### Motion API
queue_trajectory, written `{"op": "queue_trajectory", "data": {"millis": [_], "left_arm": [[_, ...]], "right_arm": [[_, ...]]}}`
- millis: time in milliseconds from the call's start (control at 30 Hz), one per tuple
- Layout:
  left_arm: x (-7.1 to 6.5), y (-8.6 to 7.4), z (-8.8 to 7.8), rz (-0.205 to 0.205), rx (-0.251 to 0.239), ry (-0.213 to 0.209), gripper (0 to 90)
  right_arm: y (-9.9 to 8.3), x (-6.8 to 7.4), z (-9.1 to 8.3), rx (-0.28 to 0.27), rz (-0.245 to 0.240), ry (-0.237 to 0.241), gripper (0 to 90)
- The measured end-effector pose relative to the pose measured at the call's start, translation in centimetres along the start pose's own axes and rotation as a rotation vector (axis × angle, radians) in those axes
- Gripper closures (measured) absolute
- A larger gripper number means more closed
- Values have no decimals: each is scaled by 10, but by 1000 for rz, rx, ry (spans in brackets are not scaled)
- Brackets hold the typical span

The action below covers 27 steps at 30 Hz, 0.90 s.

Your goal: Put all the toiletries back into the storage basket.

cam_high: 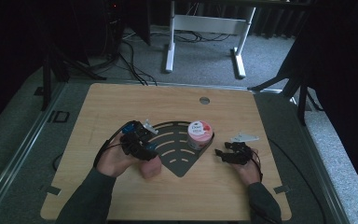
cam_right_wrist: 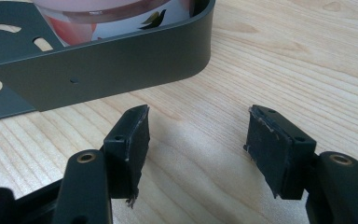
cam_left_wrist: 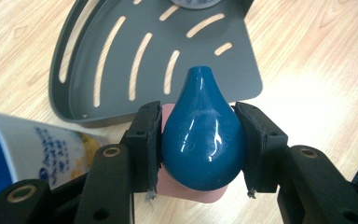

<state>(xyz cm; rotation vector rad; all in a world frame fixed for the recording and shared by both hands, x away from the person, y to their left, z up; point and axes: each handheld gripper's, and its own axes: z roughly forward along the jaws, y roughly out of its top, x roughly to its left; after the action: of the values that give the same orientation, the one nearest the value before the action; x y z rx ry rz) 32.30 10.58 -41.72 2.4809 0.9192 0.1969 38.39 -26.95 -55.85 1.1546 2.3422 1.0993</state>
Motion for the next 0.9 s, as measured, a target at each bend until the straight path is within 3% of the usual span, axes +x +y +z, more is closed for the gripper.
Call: {"op": "queue_trajectory", "data": {"millis": [467, 600, 900], "left_arm": [[-11, 10, 2, 36, -5, -34, 539], [-17, 13, 3, 49, -12, -69, 539], [-24, 24, 10, 75, -21, -103, 539]], "right_arm": [[0, 0, 0, 0, -1, 0, 388], [0, 0, 0, 0, 0, 0, 388], [0, 0, 0, -2, 1, 3, 387]]}}
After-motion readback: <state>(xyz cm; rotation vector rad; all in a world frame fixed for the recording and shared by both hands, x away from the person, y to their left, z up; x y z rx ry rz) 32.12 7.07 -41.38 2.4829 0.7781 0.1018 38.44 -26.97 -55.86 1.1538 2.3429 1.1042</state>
